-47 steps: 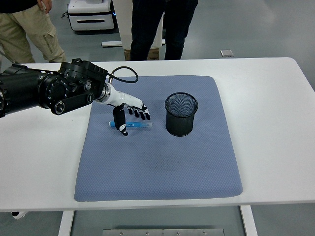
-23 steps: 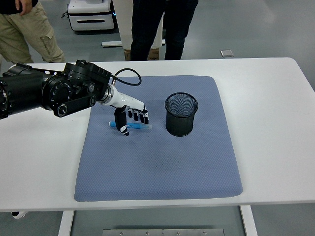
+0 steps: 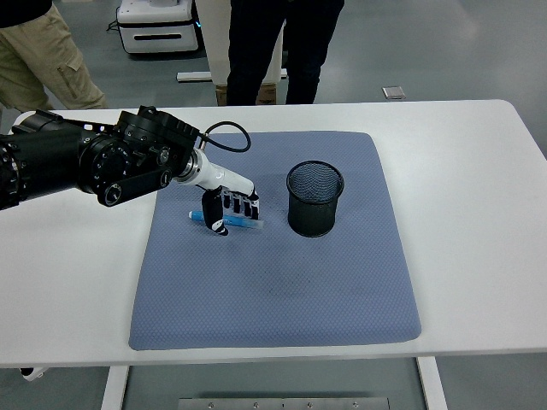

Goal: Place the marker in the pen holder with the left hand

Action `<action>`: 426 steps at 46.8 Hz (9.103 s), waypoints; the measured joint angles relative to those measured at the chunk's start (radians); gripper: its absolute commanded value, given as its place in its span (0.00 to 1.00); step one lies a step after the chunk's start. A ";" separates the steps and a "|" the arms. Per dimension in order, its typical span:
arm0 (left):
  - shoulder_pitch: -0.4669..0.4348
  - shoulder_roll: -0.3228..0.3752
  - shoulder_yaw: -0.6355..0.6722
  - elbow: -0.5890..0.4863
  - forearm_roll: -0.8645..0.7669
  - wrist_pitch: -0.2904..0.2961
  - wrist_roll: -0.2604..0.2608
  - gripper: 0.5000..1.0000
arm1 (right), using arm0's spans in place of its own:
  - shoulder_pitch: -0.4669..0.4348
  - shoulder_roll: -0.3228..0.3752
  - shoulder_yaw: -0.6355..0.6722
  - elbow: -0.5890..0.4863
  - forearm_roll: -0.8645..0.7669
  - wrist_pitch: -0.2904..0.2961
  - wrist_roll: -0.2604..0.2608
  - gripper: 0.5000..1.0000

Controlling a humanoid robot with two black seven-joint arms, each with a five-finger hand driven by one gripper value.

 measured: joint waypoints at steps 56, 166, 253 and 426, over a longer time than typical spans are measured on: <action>0.004 0.001 0.001 -0.002 0.046 -0.005 -0.001 0.15 | 0.000 0.000 0.000 0.000 0.000 0.000 0.000 1.00; -0.019 0.013 0.000 -0.010 0.090 -0.028 -0.020 0.00 | 0.000 0.000 0.000 0.000 0.000 0.000 0.000 1.00; -0.011 0.003 0.000 0.023 0.077 0.044 0.000 0.00 | 0.000 0.000 0.000 0.000 0.000 0.000 0.000 1.00; -0.120 0.004 -0.133 0.045 -0.174 0.091 0.029 0.00 | 0.000 0.000 0.000 0.000 0.000 0.000 0.000 1.00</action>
